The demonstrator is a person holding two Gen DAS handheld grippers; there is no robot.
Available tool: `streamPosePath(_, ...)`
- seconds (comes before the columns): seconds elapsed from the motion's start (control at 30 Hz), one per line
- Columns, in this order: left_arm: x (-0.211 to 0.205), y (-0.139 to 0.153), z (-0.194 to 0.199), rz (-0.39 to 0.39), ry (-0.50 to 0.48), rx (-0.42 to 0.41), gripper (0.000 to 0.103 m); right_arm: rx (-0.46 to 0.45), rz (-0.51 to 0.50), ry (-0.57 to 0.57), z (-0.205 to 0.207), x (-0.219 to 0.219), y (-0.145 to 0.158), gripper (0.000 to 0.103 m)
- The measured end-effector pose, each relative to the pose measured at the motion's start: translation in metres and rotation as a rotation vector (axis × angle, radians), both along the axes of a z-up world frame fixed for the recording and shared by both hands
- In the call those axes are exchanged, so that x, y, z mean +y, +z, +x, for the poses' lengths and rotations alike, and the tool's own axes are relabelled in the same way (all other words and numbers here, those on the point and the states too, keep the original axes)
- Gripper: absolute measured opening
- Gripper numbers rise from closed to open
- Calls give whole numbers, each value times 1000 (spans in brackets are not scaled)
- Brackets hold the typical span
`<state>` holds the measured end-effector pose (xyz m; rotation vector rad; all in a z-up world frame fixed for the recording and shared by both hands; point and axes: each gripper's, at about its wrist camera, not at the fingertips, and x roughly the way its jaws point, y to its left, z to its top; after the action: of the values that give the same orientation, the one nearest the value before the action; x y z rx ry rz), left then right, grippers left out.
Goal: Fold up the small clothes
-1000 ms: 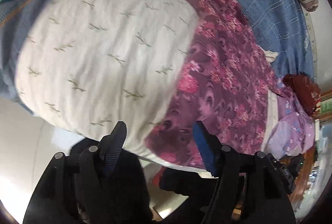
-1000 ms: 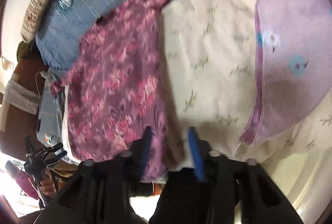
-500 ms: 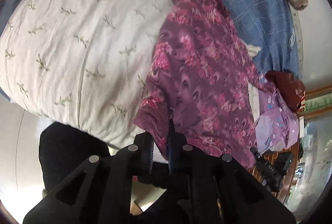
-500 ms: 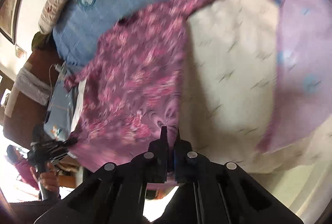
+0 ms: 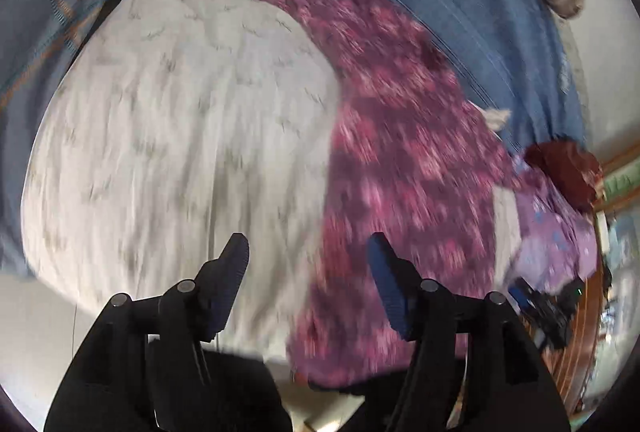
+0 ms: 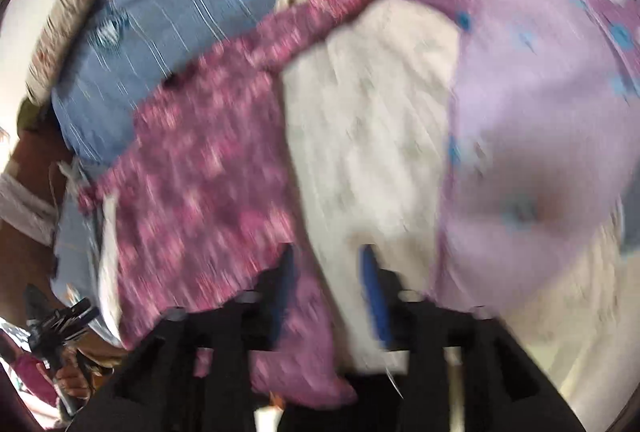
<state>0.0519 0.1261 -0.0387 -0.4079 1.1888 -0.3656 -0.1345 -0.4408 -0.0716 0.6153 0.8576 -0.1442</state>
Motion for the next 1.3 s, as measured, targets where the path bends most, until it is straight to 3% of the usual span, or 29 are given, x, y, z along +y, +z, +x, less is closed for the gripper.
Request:
streamPosePath(0.17,-46,-19,71,37,22,46,61,-26,49,10,76,7,-5,49)
streamPosePath(0.27,-75,-29,89,55,5,79,59,-36,31,6,118,14,-8,49)
streamPosePath(0.3,-79,-31,89,46,-9,92,50,-37,21,15,129,18,-9,49)
streamPosePath(0.33,-86,-32,88,41,-26,97,29,-21,-9,28,143,24,-11,49)
streamPosePath(0.37,-89,-31,86,75,-38,85,24,5,-47,45,151,29,-13,45)
streamPosePath(0.43,-90,-27,77,136,-48,35,16,39,-169,97,165,42,-9,6)
streamPosePath(0.53,-82,-27,83,124,-5,66,11,11,-198,68,164,29,0,0)
streamPosePath(0.63,-63,-15,82,82,20,71,11,95,-202,-68,161,-6,-14,0)
streamPosePath(0.7,-47,-3,72,53,10,43,12,68,-144,-84,148,-17,-13,0)
streamPosePath(0.77,-24,4,56,27,13,26,22,21,-123,-67,133,-10,-2,6)
streamPosePath(0.83,-7,2,37,5,11,40,52,-24,-114,6,124,11,11,6)
streamPosePath(0.87,2,-2,23,-14,3,57,55,-40,-115,65,120,28,16,8)
streamPosePath(1.0,18,-37,-32,-121,-21,189,58,-36,-171,300,114,109,19,25)
streamPosePath(1.13,24,-70,-66,-240,15,301,58,-8,-131,518,109,192,8,27)
streamPosePath(1.2,17,-75,-70,-271,11,321,58,10,-176,621,113,238,7,27)
streamPosePath(1.3,4,-77,-71,-308,6,312,58,14,-228,668,130,275,19,32)
